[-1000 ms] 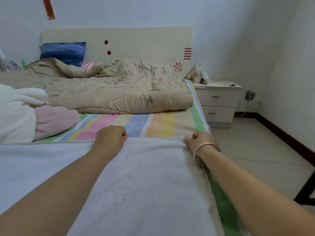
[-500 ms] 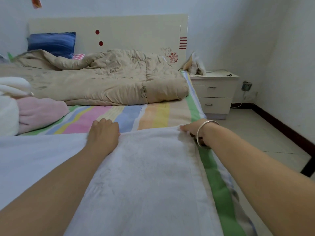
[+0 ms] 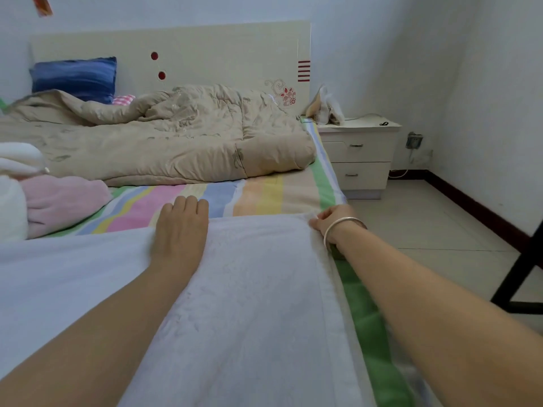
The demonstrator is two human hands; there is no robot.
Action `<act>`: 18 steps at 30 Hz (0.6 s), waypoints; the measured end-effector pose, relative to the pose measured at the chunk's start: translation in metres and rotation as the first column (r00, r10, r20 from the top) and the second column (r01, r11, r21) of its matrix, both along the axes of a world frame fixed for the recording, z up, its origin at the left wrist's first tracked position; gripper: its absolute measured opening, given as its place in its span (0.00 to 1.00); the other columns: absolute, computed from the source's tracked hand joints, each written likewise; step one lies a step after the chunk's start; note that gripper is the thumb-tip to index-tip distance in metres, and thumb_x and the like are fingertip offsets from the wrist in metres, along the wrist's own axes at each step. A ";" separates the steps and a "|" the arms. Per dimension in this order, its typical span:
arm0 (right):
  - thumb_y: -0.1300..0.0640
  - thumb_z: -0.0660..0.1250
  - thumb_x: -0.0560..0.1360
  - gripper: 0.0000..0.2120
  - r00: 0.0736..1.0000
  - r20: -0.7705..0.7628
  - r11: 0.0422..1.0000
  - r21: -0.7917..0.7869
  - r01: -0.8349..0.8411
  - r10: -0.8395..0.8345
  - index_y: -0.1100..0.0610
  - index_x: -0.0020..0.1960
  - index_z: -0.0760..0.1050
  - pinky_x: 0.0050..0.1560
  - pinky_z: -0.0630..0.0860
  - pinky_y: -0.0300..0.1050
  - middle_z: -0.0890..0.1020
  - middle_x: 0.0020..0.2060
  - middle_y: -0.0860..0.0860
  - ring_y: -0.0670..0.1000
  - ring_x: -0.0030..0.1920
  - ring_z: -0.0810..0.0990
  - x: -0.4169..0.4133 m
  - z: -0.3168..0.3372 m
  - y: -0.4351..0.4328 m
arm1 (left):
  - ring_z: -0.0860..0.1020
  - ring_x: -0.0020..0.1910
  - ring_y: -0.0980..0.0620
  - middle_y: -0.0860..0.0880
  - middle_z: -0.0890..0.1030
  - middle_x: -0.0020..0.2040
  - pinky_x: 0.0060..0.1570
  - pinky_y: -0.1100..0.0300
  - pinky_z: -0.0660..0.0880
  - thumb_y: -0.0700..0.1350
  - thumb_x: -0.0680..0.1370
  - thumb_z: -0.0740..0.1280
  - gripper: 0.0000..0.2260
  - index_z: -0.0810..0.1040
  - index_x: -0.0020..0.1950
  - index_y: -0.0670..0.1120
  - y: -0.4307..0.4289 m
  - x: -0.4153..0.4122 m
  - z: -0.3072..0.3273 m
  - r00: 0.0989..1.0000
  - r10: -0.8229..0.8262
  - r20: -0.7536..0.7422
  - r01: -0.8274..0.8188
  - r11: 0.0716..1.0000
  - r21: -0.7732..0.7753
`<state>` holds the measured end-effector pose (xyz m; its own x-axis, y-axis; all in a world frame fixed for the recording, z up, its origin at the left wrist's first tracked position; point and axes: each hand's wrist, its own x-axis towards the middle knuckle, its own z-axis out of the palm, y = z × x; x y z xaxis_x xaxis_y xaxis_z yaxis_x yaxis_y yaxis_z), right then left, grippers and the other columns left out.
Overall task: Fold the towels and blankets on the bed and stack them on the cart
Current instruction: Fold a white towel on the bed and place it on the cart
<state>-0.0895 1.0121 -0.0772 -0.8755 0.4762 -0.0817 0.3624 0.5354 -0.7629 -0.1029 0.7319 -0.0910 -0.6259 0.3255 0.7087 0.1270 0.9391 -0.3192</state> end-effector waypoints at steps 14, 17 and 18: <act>0.57 0.64 0.79 0.17 0.977 0.105 0.940 -0.309 -0.146 0.186 0.61 0.32 0.74 0.22 0.69 0.36 0.79 0.28 0.55 0.46 0.19 0.72 0.221 0.025 -0.034 | 0.76 0.45 0.58 0.59 0.79 0.46 0.46 0.65 0.71 0.40 0.72 0.67 0.10 0.78 0.52 0.52 0.042 0.301 0.024 0.793 -0.550 0.264 0.290 0.720 0.630; 0.55 0.64 0.79 0.16 0.974 0.136 0.920 -0.373 -0.120 0.182 0.62 0.35 0.74 0.20 0.71 0.35 0.78 0.28 0.55 0.48 0.21 0.75 0.266 0.026 -0.049 | 0.72 0.43 0.61 0.62 0.75 0.44 0.39 0.69 0.67 0.47 0.73 0.66 0.07 0.74 0.49 0.56 0.040 0.376 0.036 0.778 -0.548 0.306 0.231 0.703 0.673; 0.54 0.65 0.79 0.17 0.975 0.141 0.918 -0.382 -0.106 0.171 0.63 0.36 0.75 0.22 0.74 0.37 0.79 0.28 0.55 0.49 0.24 0.76 0.274 0.026 -0.053 | 0.71 0.39 0.61 0.61 0.74 0.41 0.35 0.71 0.66 0.49 0.73 0.66 0.05 0.72 0.47 0.58 0.040 0.394 0.040 0.776 -0.529 0.345 0.187 0.714 0.674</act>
